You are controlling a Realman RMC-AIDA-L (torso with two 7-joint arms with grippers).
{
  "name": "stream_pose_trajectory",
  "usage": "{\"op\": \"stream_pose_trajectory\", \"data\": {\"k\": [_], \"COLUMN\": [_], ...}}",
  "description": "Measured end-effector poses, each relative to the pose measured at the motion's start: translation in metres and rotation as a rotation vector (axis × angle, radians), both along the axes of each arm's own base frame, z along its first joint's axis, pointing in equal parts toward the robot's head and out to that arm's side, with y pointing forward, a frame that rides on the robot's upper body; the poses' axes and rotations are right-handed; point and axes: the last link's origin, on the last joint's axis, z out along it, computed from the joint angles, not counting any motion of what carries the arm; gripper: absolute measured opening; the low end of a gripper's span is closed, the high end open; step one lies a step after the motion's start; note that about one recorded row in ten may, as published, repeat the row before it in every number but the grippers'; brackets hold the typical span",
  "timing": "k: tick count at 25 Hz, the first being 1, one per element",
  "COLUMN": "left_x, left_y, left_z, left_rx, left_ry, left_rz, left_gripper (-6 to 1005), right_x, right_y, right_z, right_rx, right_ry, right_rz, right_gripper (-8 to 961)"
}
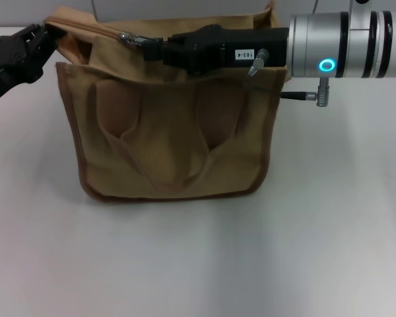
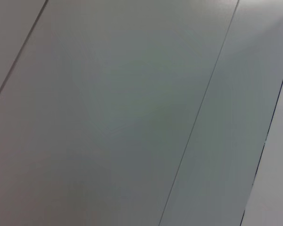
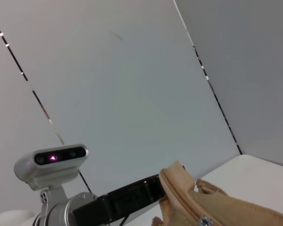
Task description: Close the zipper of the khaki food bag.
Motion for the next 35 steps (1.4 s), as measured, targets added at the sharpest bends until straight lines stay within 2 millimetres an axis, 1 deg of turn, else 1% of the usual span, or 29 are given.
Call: {"op": "stream_pose_trajectory", "data": {"k": [23, 35], "left_x": [-0.011, -0.011], "left_y": [-0.006, -0.008], "left_z": [-0.005, -0.006], "left_rx": [0.003, 0.000], "left_ry": [0.001, -0.001], "left_rz": [0.052, 0.048], "left_gripper": [23, 23], "right_x": [0.004, 0.002], "right_y": [0.000, 0.003], "right_z": [0.003, 0.013], "right_rx": [-0.002, -0.067], "right_ry": [0.003, 0.021], "right_rz": [-0.006, -0.055], "right_gripper": [7, 7]}}
